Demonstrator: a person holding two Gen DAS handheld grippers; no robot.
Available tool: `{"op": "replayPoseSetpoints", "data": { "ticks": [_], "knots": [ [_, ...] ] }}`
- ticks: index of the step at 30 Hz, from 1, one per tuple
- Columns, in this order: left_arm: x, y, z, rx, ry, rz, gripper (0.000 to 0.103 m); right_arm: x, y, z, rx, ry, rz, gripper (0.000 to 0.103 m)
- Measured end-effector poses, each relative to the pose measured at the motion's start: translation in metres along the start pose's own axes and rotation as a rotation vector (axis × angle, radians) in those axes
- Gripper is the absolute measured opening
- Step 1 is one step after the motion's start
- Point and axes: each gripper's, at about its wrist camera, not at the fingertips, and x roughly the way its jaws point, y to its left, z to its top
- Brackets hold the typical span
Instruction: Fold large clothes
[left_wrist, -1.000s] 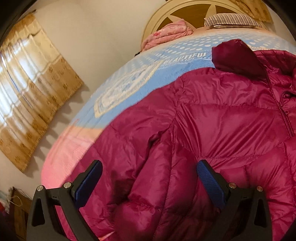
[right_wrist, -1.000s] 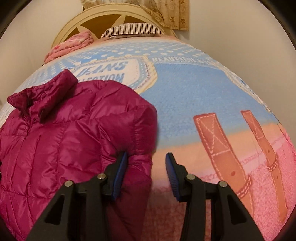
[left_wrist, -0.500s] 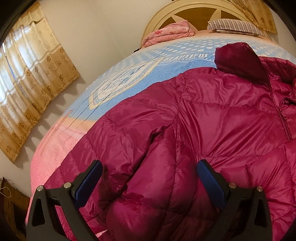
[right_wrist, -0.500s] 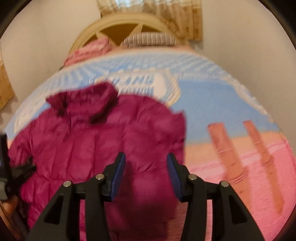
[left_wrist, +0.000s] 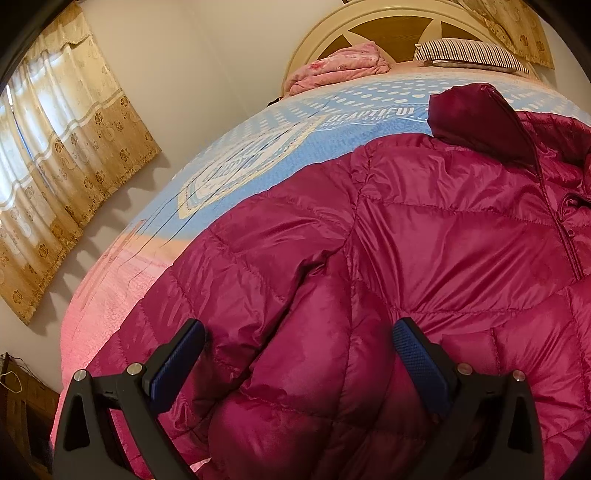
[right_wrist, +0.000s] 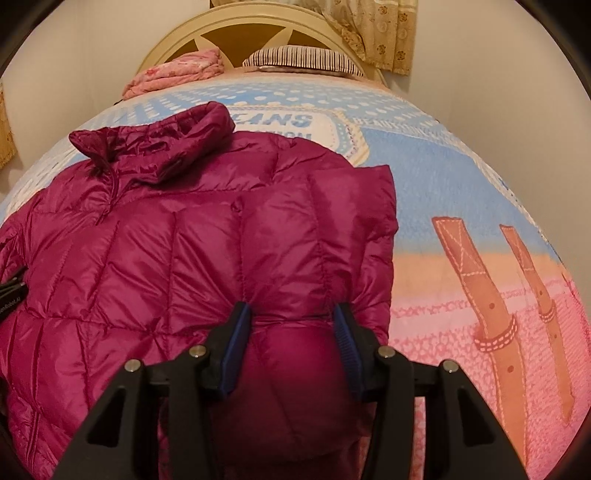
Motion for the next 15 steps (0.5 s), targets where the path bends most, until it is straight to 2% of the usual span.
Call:
{"op": "replayPoseSetpoints", "data": {
  "ticks": [4, 8, 11, 15],
  "knots": [
    [0.0, 0.001, 0.0, -0.002, 0.001, -0.002, 0.102, -0.024, 0.001, 0.004, 0.006, -0.022, -0.012, 0.051],
    [0.001, 0.002, 0.001, -0.004, 0.003, -0.007, 0.102, -0.056, 0.017, 0.002, -0.007, -0.088, 0.039, 0.062],
    [0.0, 0.002, 0.001, -0.008, 0.005, -0.014, 0.102, -0.052, 0.037, -0.004, -0.045, -0.068, 0.079, 0.062],
    [0.0, 0.006, 0.002, -0.016, 0.008, -0.026, 0.102, -0.022, 0.049, -0.018, -0.071, -0.009, 0.068, 0.063]
  ]
}}
